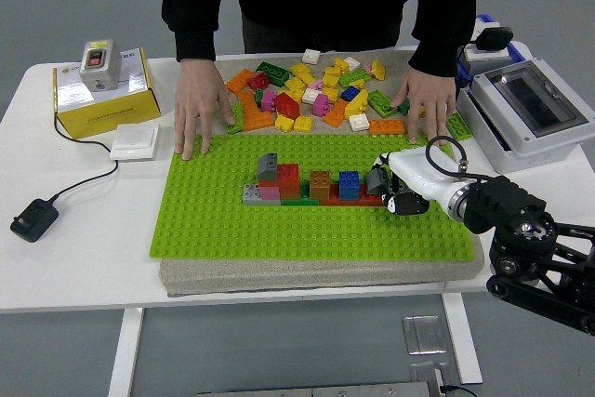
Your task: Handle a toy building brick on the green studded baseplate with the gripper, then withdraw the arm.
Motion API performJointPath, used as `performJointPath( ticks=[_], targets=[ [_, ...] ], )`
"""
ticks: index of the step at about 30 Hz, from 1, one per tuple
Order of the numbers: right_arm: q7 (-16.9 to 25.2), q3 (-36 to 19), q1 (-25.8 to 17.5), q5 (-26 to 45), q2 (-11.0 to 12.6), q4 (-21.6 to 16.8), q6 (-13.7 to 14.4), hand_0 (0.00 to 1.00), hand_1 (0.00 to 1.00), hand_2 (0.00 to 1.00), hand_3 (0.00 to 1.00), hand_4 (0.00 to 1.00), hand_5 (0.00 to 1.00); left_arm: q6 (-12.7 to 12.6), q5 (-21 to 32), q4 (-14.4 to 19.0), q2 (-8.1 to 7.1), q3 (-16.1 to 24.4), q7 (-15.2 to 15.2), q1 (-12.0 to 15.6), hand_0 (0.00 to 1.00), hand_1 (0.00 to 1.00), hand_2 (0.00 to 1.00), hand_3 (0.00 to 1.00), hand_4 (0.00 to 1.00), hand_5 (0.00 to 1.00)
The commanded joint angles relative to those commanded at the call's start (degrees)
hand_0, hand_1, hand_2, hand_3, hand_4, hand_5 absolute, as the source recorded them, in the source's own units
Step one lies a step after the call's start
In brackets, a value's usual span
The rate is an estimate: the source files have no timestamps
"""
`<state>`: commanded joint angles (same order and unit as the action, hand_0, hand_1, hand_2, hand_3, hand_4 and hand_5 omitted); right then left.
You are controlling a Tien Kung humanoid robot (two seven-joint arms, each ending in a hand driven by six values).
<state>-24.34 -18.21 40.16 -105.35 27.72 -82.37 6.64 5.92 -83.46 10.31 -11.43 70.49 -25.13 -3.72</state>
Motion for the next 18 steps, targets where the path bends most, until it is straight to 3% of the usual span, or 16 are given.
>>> performJointPath(
  ticks=[18],
  targets=[
    [-0.1,-0.07,0.57,-0.23,-0.01,0.37,-0.18,0.081,0.133,0.446,0.582,0.448,0.329,0.04,0.04,0.0,0.04,0.12,-0.05,-0.04,0.712,0.677,0.634,0.66,0.266,0.633]
  ],
)
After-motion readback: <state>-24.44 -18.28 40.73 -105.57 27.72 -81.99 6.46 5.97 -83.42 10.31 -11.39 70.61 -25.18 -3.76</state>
